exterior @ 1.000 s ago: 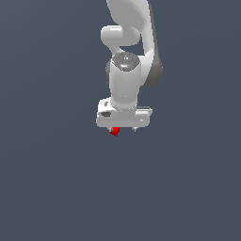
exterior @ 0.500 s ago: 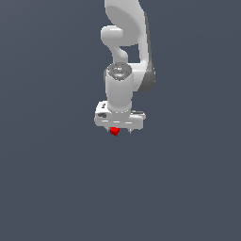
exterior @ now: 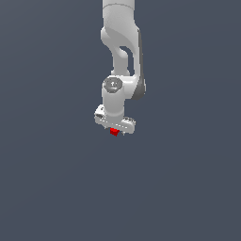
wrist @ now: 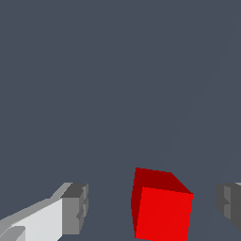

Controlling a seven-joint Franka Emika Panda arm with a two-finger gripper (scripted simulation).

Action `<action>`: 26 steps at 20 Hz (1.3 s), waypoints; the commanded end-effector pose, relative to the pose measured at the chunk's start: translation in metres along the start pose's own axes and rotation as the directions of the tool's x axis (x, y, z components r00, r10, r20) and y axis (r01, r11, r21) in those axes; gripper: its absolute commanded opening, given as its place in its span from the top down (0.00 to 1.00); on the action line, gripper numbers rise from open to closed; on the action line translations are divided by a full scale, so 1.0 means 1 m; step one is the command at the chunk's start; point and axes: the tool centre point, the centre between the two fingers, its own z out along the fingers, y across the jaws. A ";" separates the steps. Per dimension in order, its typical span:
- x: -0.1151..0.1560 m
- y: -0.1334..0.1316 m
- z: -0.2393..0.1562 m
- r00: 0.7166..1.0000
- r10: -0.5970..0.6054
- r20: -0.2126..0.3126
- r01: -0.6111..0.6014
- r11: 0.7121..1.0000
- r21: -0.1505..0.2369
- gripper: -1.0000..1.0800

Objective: Pick up the red cube and move it to a goal position.

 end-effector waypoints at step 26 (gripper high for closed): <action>-0.028 0.011 0.044 0.989 0.148 0.013 -0.148 0.989 0.003 1.00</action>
